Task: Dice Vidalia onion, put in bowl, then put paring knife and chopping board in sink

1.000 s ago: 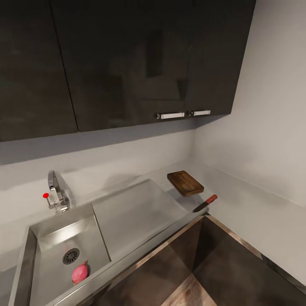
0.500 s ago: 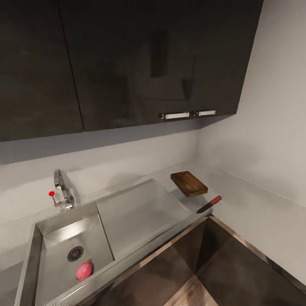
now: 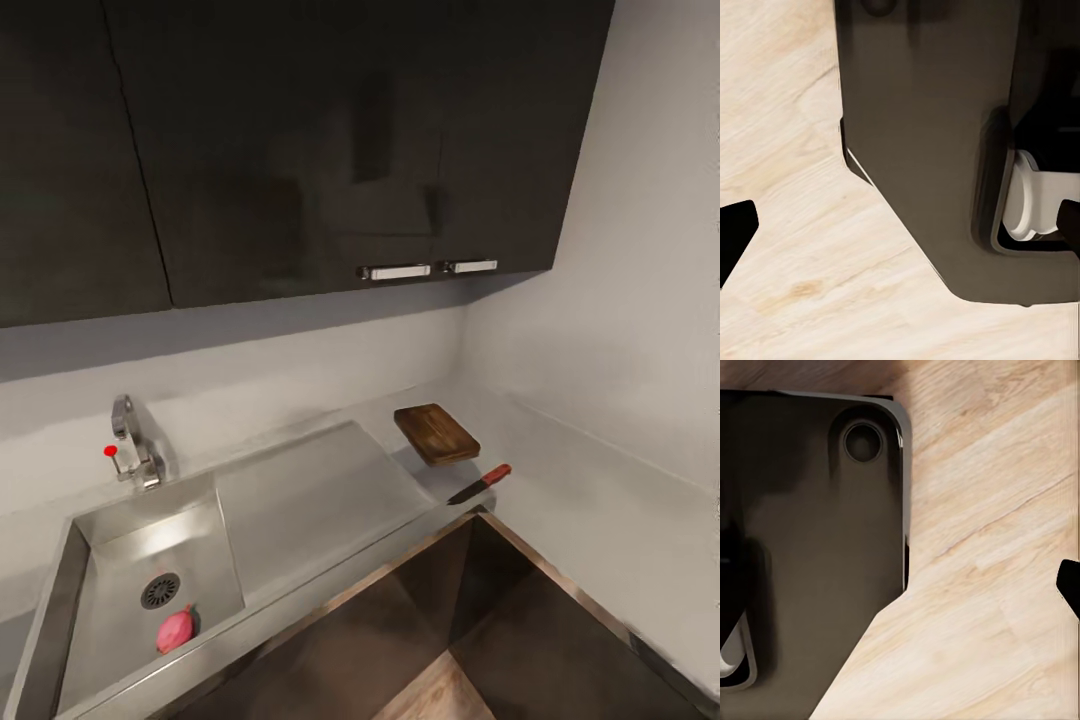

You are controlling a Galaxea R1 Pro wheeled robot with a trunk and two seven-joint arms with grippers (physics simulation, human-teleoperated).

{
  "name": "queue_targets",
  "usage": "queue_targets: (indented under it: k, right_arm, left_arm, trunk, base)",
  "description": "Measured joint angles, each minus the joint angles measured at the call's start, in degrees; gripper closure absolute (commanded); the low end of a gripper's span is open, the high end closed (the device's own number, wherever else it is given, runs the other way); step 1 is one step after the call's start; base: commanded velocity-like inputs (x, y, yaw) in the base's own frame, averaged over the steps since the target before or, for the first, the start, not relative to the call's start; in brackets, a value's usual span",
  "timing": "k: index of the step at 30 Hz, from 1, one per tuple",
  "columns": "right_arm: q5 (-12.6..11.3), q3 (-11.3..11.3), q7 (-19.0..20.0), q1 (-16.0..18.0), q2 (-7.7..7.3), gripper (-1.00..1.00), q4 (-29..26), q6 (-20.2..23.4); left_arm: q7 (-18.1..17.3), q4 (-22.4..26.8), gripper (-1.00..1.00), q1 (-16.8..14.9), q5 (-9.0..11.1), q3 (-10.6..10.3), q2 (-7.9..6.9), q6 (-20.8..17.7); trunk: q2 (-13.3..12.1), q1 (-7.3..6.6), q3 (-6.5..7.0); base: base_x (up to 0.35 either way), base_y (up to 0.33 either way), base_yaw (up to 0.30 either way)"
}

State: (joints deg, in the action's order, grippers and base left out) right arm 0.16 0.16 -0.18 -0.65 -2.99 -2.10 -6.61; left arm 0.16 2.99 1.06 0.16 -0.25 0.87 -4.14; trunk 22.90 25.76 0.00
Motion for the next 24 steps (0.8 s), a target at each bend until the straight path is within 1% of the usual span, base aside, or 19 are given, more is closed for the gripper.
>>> queue_targets:
  k: [6,9,17,20,21,22,24]
  right_arm:
    - [0.0,0.1,0.0,0.0,0.00,-1.00,0.0,-0.8]
    - [0.0,0.1,0.0,0.0,0.00,-1.00,0.1,-1.7]
    - [0.1,0.0,0.0,0.0,0.00,-1.00,-0.5,-1.9]
    - [0.1,0.0,0.0,0.0,0.00,-1.00,-4.1,-1.8]
    - [0.2,0.1,0.0,0.0,0.00,-1.00,-5.9,-1.7]
    - [0.3,0.1,0.0,0.0,0.00,-1.00,-9.2,-1.7]
    - [0.3,0.1,0.0,0.0,0.01,-1.00,-11.8,-1.7]
  left_arm:
    - [0.0,0.0,-1.00,0.0,0.0,0.0,-0.08,0.0]
    - [0.0,0.0,-1.00,0.0,0.0,0.0,-0.09,0.9]
    - [-0.1,0.1,-1.00,0.0,-0.1,-0.1,-0.09,2.2]
    - [-0.1,0.1,-1.00,0.0,-0.1,-0.1,0.00,2.2]
    - [-0.1,0.1,-1.00,0.0,-0.1,-0.1,0.06,2.2]
    - [-0.1,0.1,-1.00,0.0,-0.1,-0.2,0.12,2.2]
    - [-0.1,0.1,-1.00,0.0,-0.1,-0.1,0.12,2.2]
  trunk:
    - [0.0,0.00,0.00]
    - [0.0,0.00,0.00]
    - [0.0,0.00,0.00]
    - [0.0,0.00,0.00]
    - [0.0,0.00,0.00]
    - [0.0,0.00,0.01]
    - [0.0,0.00,0.00]
  base:
    - [0.000,-0.026,0.000]
    - [0.000,0.000,0.000]
    - [0.000,0.000,0.000]
    - [0.000,0.000,0.000]
    - [0.000,0.000,0.000]
    - [0.000,0.000,0.000]
    - [0.000,0.000,0.000]
